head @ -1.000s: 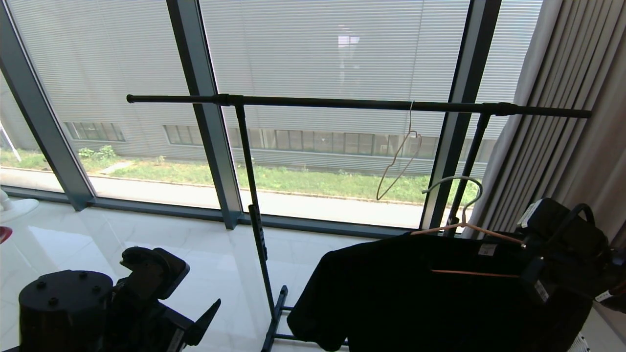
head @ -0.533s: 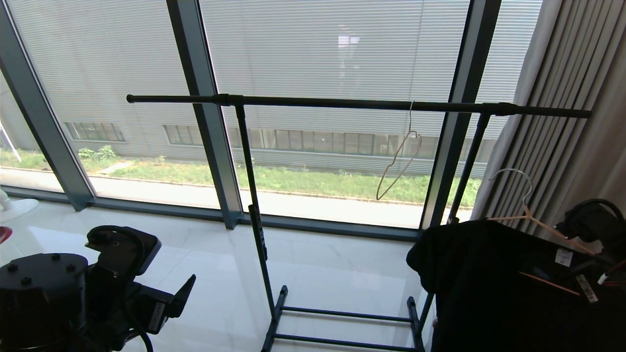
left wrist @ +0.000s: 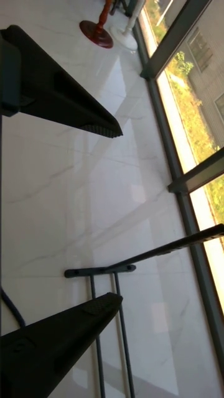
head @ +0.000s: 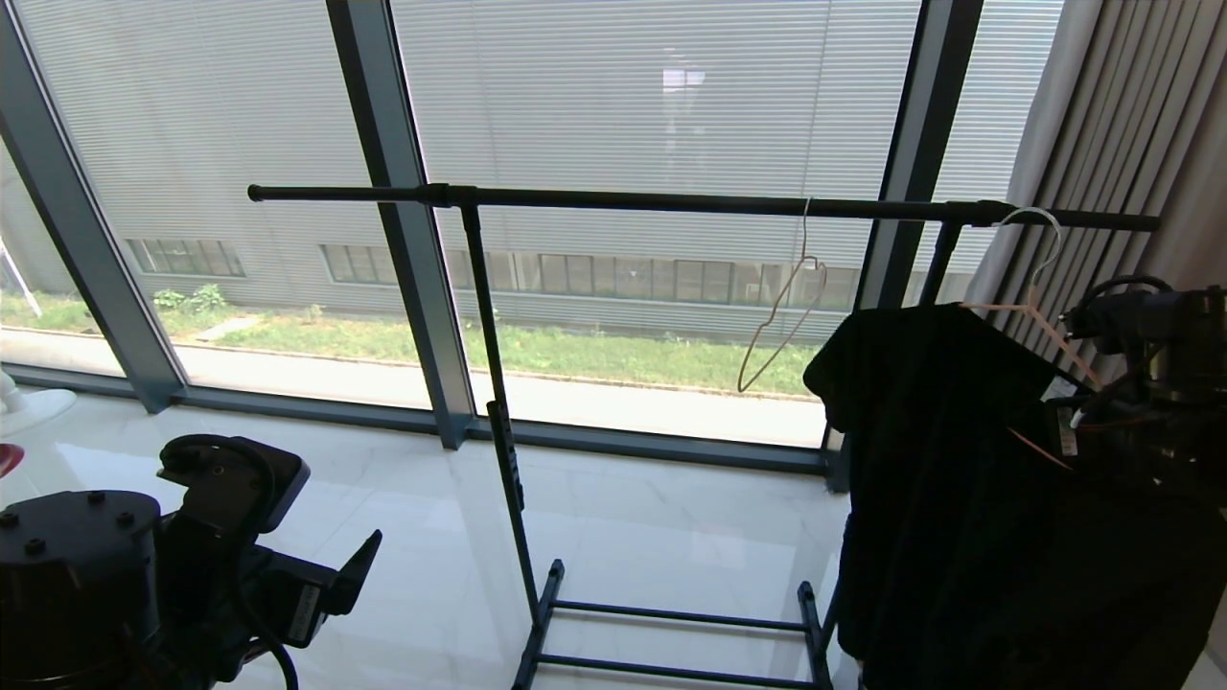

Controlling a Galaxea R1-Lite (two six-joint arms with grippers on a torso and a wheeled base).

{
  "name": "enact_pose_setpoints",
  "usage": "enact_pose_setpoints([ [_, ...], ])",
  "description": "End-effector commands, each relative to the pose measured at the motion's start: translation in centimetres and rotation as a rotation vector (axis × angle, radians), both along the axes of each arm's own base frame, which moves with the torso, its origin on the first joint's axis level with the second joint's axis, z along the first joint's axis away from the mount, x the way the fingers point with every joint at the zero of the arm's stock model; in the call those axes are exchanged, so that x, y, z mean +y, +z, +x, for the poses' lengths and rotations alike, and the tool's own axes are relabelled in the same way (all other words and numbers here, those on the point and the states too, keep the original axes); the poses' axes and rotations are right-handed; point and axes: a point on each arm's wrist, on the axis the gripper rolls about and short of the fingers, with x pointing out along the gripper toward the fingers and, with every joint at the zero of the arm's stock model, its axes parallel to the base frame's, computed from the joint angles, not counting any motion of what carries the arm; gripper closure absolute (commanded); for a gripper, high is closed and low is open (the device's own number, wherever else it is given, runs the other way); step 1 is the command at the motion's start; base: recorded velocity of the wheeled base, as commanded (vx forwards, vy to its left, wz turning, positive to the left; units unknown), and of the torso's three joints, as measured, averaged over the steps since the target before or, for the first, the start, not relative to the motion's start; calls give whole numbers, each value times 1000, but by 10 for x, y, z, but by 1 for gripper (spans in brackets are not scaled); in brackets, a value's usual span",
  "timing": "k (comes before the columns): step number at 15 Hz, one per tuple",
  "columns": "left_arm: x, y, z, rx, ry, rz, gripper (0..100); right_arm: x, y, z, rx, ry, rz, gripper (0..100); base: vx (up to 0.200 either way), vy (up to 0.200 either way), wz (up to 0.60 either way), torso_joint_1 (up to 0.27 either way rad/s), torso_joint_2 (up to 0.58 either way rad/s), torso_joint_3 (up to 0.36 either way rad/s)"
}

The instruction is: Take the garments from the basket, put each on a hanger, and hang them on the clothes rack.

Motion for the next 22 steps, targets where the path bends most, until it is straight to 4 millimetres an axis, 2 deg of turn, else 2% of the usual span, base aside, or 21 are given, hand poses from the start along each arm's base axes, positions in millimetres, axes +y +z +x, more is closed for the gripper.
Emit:
enact_pose_setpoints([
  [1,0,0,0,-2,-2,-2,0,8,-5,18,13,-20,-20,100,0,0,0,0,0,0],
  [3,0,0,0,-2,-4,-2,0,9,2,25,-20,-49,-25,100,0,0,0,0,0,0],
  [5,-1,1,0,-4,-5,-2,0,12,11,31,-53,-45,-17,100,200,0,0,2,0,2],
  [12,-1,0,-1,-2,-7,-2,0,10,13,32,-66,-94,-36,100,200,0,0,4,4,2],
  [17,-3,2,-5,-14,-32,-7,0,6,12,34,-69,-118,-24,100,0,0,0,0,0,0],
  [19,-3,3,-5,-16,-30,-8,0,3,11,43,-69,-134,-24,100,0,0,0,0,0,0],
  [22,-3,3,-4,-19,-30,-9,0,2,5,67,-62,-149,-29,100,0,0,0,0,0,0],
])
